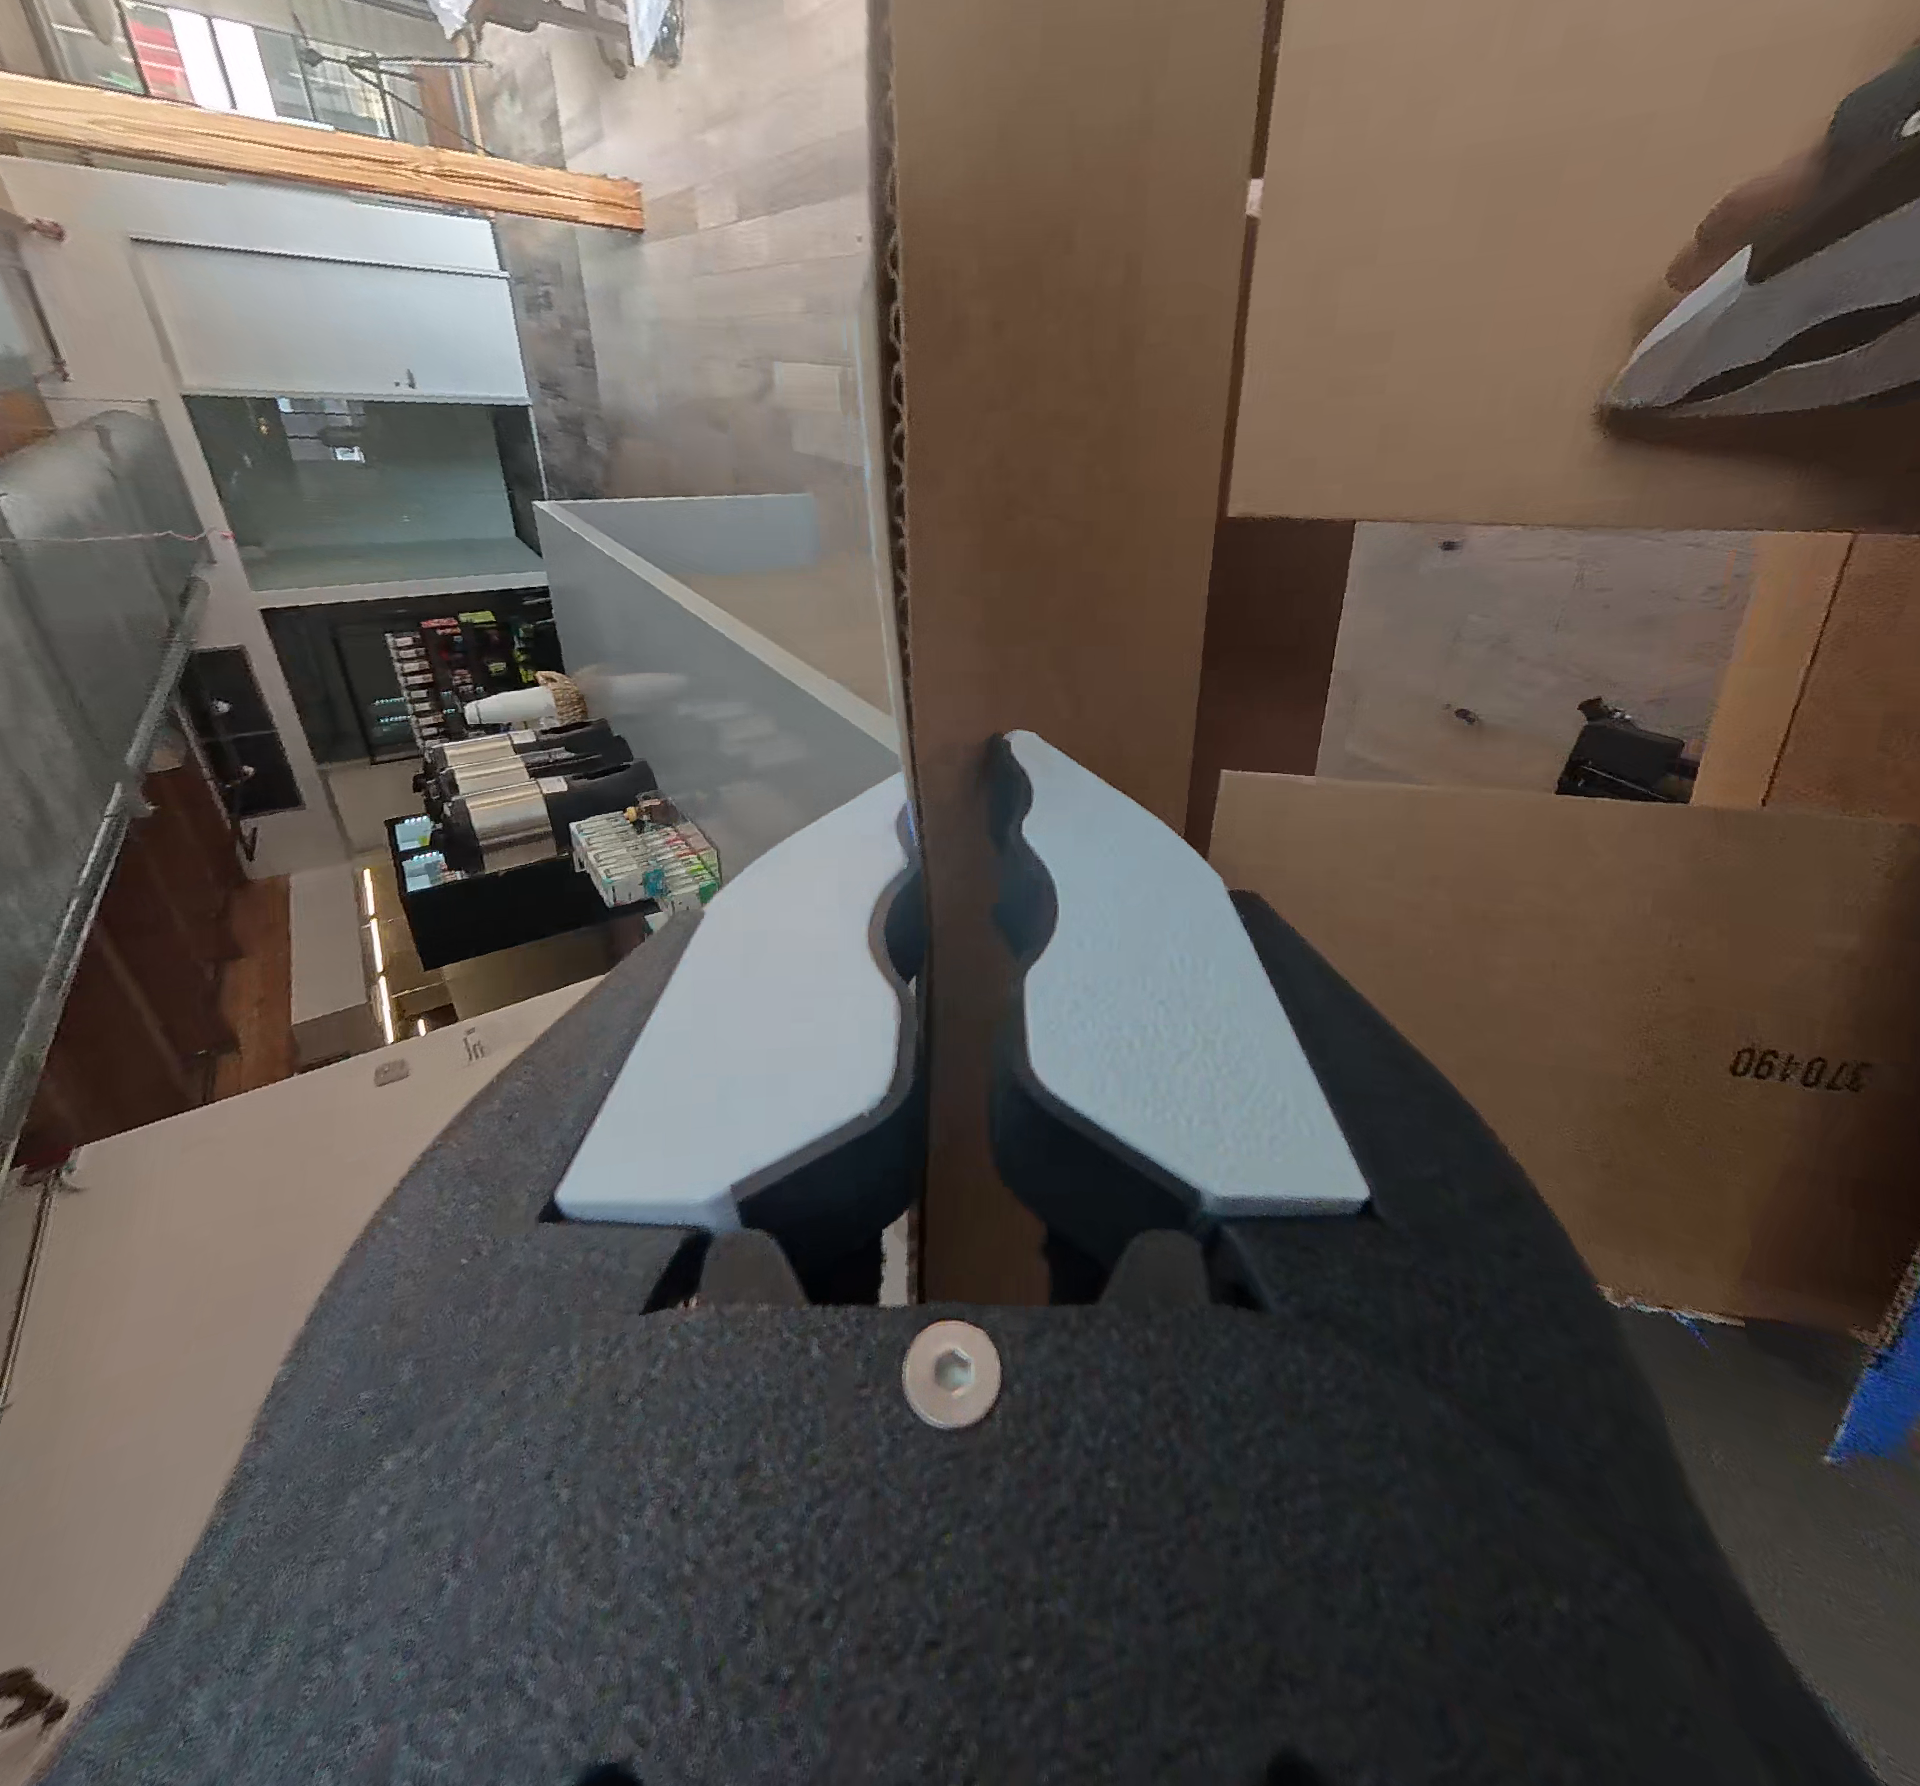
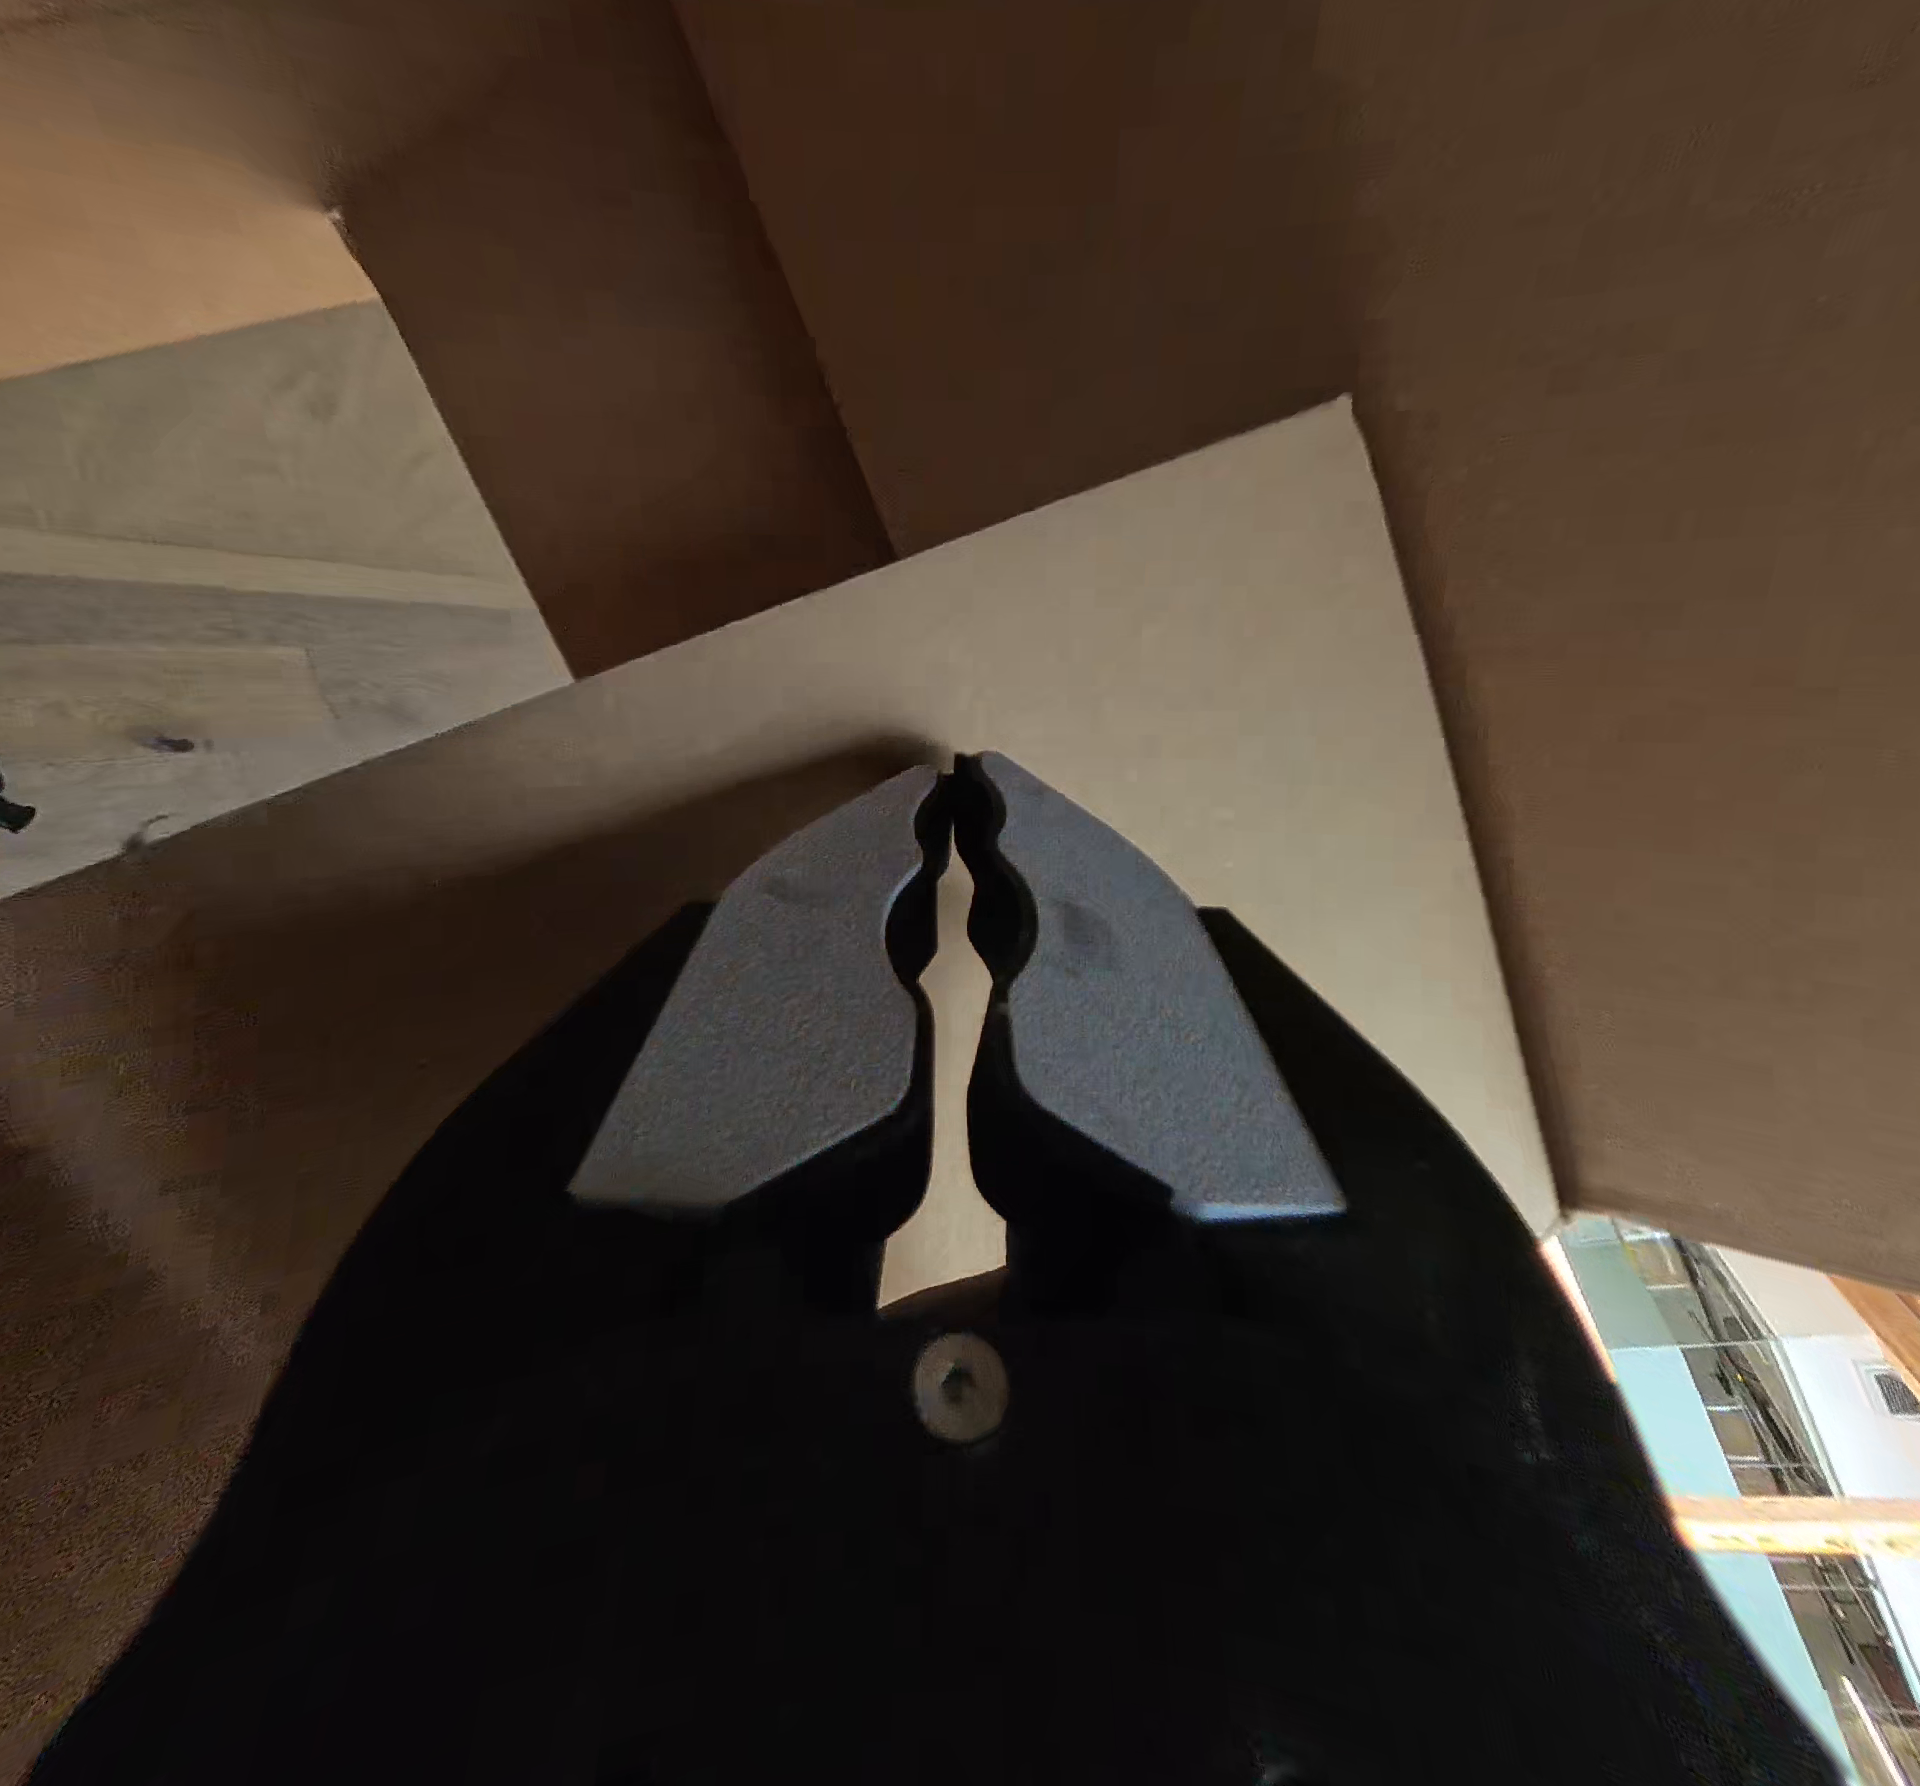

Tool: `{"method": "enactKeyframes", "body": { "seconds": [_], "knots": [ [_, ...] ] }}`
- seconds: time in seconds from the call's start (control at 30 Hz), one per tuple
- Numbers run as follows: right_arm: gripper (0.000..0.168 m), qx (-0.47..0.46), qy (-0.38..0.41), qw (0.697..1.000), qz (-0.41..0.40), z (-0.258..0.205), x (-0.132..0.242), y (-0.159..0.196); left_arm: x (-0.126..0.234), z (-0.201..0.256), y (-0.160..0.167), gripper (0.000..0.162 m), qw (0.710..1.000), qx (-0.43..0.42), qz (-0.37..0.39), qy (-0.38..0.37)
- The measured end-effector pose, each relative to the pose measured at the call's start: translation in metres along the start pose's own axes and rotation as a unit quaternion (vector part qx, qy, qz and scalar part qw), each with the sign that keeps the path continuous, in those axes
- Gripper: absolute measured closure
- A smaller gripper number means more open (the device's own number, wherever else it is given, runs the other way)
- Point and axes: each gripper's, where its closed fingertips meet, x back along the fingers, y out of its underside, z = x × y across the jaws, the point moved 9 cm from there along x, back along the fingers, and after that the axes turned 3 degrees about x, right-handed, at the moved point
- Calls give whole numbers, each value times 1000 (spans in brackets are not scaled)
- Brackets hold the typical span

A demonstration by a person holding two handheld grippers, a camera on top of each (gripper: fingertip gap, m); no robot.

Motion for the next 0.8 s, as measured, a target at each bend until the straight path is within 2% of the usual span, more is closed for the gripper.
{"method": "enactKeyframes", "body": {
  "seconds": [0.2, 0.33, 0.4, 0.53, 0.63, 0.8],
  "knots": [
    [168, -12, -23, 1000, -12, 23, -22, 35, -71, -32, -24, 151, 1000, -8, 4, 29],
    [168, 3, -20, 1000, -14, 49, -35, 58, -86, -67, -35, 150, 1000, 6, 14, 12],
    [168, 16, 2, 1000, 1, 68, -40, 59, -84, -88, -38, 148, 1000, 11, 14, -11],
    [168, 77, 107, 987, 89, 127, -47, 29, -63, -134, -30, 147, 996, 22, -2, -88],
    [168, 124, 200, 957, 171, 166, -50, -6, -28, -163, -17, 147, 989, 42, -11, -141],
    [168, 205, 282, 897, 272, 192, -67, -74, 53, -188, 12, 146, 968, 56, -39, -243]
  ]
}}
